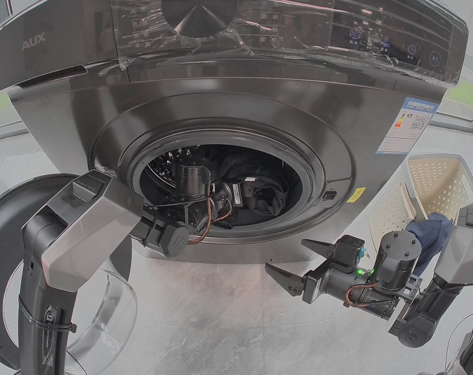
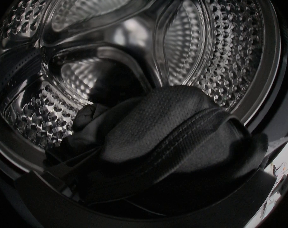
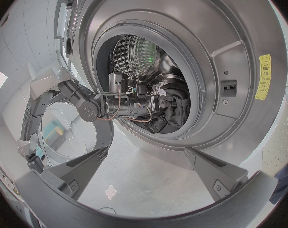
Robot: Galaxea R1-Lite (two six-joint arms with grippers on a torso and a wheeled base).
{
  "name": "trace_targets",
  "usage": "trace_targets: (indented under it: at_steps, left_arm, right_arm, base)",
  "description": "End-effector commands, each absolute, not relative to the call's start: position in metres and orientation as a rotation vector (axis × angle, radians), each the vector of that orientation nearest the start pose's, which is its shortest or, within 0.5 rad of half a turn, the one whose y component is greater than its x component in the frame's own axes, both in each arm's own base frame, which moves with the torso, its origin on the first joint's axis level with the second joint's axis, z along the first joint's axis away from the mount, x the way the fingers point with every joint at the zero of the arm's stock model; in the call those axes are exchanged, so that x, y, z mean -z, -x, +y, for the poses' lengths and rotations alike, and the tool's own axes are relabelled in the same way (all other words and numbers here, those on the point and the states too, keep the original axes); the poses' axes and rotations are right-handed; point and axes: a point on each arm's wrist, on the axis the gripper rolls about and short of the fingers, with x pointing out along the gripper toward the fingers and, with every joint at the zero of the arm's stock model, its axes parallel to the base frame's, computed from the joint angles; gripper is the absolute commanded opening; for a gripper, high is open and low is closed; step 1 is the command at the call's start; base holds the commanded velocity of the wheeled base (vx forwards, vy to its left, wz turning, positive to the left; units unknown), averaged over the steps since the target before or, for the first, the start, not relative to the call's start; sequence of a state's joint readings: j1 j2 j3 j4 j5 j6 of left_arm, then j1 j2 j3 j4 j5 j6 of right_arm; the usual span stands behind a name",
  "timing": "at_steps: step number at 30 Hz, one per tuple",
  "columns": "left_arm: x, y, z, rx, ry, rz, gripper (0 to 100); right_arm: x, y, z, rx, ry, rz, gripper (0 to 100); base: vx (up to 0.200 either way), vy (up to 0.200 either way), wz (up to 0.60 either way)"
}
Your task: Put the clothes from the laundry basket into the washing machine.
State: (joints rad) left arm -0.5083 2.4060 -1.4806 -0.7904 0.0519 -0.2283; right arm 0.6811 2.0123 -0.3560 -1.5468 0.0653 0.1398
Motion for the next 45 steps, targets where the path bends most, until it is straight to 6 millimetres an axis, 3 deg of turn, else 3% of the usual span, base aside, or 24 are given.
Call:
trace_targets:
  at_steps: [1,3,4,10,16,21,30,31,40,45]
  left_arm:
    - [-0.075,-0.424,-0.234,0.431,0.150,0.248,100]
    - [-0.068,-0.423,-0.232,0.425,0.112,0.280,100]
    - [-0.066,-0.424,-0.231,0.424,0.101,0.292,0]
    - [-0.069,-0.436,-0.237,0.416,0.112,0.253,0]
    - [-0.088,-0.466,-0.239,0.328,0.166,0.102,0]
    - [-0.116,-0.494,-0.236,0.250,0.271,-0.102,0]
    - [-0.120,-0.494,-0.237,0.248,0.286,-0.146,0]
    - [-0.121,-0.493,-0.240,0.255,0.288,-0.149,100]
    - [-0.094,-0.453,-0.264,0.363,0.219,0.031,100]
    - [-0.088,-0.447,-0.265,0.401,0.203,0.068,100]
  right_arm:
    - [-0.079,-0.225,0.184,-0.739,-0.098,0.161,100]
    - [-0.079,-0.225,0.185,-0.739,-0.099,0.160,100]
    - [-0.079,-0.225,0.185,-0.739,-0.099,0.158,100]
    - [-0.079,-0.225,0.185,-0.741,-0.100,0.157,100]
    - [-0.080,-0.225,0.185,-0.739,-0.100,0.154,100]
    - [-0.080,-0.225,0.186,-0.742,-0.100,0.154,100]
    - [-0.080,-0.225,0.186,-0.742,-0.100,0.154,100]
    - [-0.080,-0.225,0.186,-0.742,-0.100,0.154,100]
    - [-0.080,-0.225,0.186,-0.742,-0.100,0.155,100]
    - [-0.079,-0.224,0.186,-0.744,-0.099,0.157,100]
  base:
    - [0.000,0.000,0.00]
    - [0.000,0.000,0.00]
    - [0.000,0.000,0.00]
    - [0.000,0.000,0.00]
    - [0.000,0.000,0.00]
    - [0.000,0.000,0.00]
    - [0.000,0.000,0.00]
    - [0.000,0.000,0.00]
    - [0.000,0.000,0.00]
    - [0.000,0.000,0.00]
